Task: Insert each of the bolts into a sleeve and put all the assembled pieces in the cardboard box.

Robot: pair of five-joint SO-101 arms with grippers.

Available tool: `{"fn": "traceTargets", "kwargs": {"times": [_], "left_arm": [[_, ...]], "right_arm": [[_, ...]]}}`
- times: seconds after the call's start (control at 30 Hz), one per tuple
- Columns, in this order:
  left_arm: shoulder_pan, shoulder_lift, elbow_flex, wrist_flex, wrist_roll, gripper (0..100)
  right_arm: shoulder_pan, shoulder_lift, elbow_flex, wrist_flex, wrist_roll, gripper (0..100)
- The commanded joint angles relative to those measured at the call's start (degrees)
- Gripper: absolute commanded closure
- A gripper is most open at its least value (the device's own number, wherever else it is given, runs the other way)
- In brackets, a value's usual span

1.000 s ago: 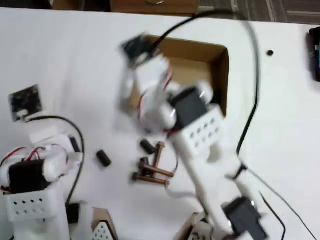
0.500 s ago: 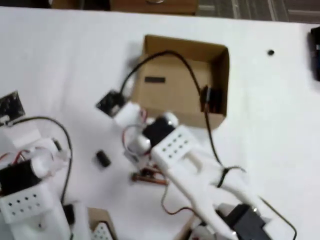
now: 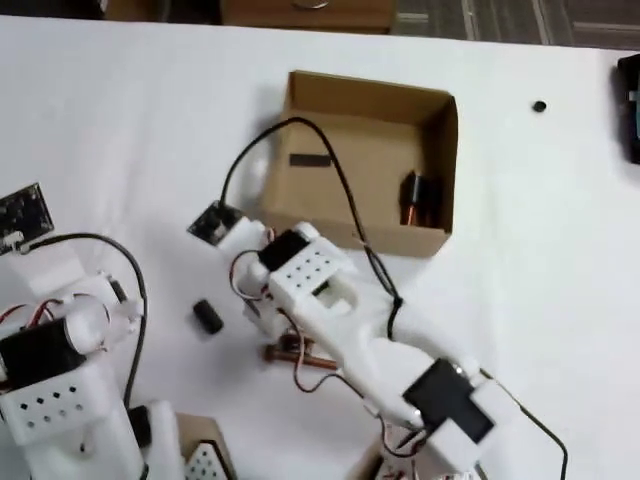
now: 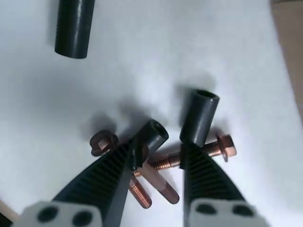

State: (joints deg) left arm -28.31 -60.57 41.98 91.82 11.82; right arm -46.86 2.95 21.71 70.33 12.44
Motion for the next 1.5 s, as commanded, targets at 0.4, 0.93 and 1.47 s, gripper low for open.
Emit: {"fn": "traceTargets", "kwargs": {"times": [0.4,0.93,1.47], "left_arm": [[-0.53,-0.35,-0.22,0.44,-0.44,98],[-0.44,-0.35,-0.22,2.46,-0.44,98],[-0.44,-0.35,-0.57,2.2,-0.44,98]], "right_arm": [[4.97,3.03,-4.75,-2.51,0.53,86.8],[5.05,14.37,-6.15,-5.32,0.62,86.8],[5.05,12.53,-9.23,-4.97,0.53,97.8]]}}
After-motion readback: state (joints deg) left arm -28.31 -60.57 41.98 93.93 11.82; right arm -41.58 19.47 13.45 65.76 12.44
